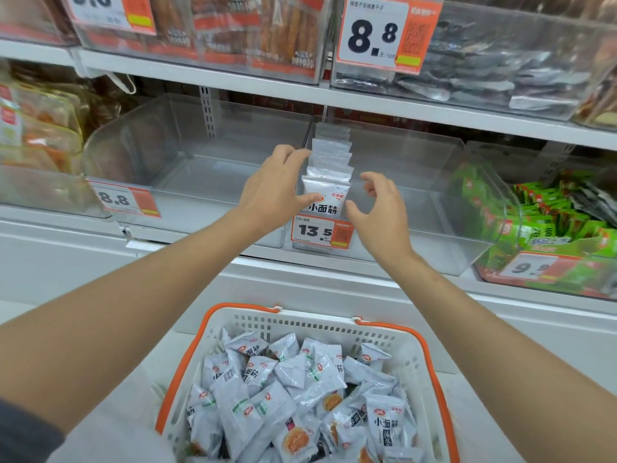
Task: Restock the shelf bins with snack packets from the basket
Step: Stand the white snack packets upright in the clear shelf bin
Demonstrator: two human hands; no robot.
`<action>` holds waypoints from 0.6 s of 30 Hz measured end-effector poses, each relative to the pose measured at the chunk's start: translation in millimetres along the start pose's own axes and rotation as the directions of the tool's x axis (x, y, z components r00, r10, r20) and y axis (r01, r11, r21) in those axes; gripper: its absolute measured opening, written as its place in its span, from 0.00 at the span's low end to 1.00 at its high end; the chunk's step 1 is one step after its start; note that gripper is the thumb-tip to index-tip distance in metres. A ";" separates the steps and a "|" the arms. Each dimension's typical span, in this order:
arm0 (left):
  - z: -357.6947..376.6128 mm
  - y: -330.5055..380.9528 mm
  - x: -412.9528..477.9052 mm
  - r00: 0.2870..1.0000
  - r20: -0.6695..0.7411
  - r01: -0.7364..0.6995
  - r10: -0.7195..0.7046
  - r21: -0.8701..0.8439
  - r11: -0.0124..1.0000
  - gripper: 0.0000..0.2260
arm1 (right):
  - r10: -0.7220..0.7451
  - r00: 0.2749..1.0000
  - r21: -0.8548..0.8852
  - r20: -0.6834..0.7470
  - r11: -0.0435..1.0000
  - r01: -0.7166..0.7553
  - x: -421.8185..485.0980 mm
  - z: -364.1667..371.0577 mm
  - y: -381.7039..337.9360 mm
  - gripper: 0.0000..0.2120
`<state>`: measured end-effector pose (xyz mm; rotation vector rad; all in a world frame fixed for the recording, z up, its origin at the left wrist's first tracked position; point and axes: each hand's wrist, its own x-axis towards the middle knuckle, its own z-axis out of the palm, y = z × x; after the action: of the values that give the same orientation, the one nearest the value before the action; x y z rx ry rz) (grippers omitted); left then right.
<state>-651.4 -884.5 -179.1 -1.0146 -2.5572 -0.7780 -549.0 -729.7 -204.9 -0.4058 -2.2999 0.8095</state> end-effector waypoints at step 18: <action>98.1 -12.9 -157.8 0.620 0.749 0.274 -0.232 0.071 0.959 0.06 | 0.558 0.370 -0.517 0.743 0.829 -0.212 -185.2 65.1 146.1 0.23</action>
<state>-553.8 -922.0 -333.2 -1.1885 -3.4835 -0.5419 -446.5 -735.5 -427.0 -0.9010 -3.4580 0.9981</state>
